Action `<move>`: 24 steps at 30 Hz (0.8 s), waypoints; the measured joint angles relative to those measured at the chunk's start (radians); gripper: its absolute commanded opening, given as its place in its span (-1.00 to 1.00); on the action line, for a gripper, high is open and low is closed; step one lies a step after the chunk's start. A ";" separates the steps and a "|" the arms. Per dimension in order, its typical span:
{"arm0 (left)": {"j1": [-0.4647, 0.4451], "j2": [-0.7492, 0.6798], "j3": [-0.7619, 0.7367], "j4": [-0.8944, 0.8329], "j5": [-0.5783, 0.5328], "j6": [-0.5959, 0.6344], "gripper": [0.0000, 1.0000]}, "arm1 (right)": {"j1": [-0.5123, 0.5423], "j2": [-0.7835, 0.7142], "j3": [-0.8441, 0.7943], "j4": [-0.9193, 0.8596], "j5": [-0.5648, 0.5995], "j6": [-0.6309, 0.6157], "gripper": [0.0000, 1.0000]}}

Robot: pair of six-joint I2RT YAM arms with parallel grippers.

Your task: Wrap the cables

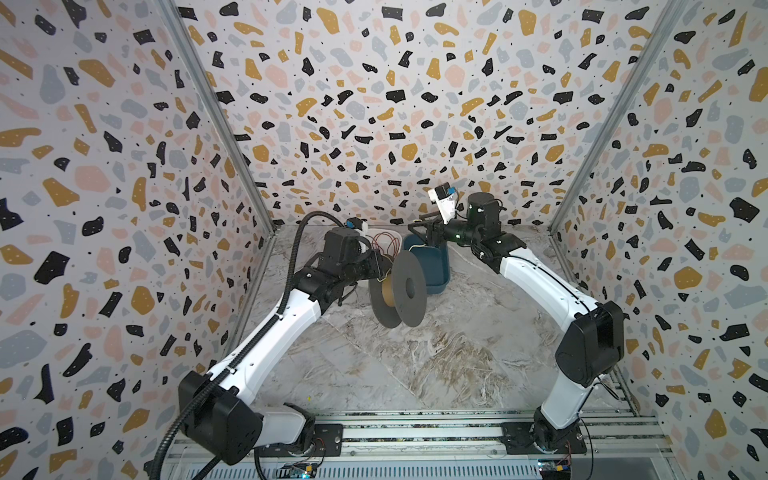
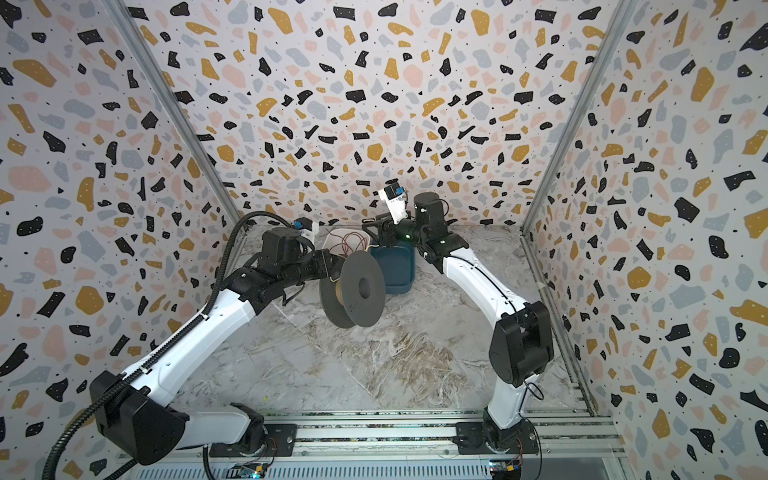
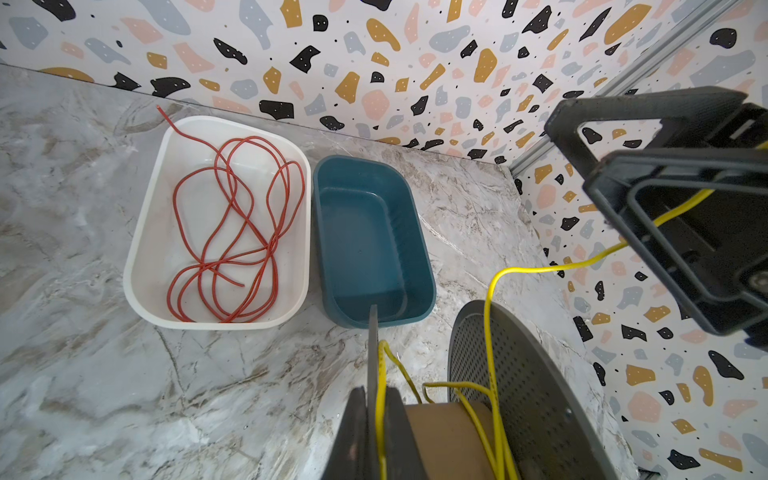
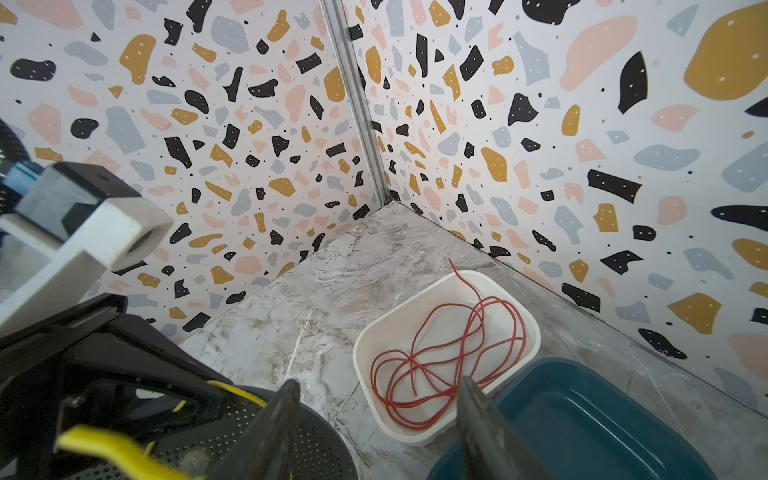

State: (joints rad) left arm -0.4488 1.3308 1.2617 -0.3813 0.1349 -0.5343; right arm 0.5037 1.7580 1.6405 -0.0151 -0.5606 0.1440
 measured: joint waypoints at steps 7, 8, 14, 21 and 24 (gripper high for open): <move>0.000 0.013 0.000 0.000 0.008 0.000 -1.00 | 0.048 -0.061 0.000 -0.048 0.077 -0.080 -0.08; 0.000 0.016 0.000 0.000 0.011 0.000 -1.00 | 0.052 -0.069 0.000 -0.051 0.083 -0.092 -0.16; 0.000 0.019 0.000 0.000 0.014 0.000 -1.00 | 0.066 -0.088 0.000 -0.064 0.121 -0.135 -0.72; 0.000 0.019 0.000 -0.004 0.021 0.023 -1.00 | 0.063 -0.088 -0.001 -0.088 0.194 -0.138 -1.00; 0.003 0.023 0.016 -0.031 0.031 0.047 -1.00 | 0.047 -0.088 -0.005 -0.089 0.217 -0.124 -1.00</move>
State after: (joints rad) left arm -0.4461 1.3533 1.2774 -0.4122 0.1654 -0.4877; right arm 0.5507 1.6703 1.6360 -0.1043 -0.3435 0.0200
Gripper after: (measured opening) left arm 0.061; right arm 0.053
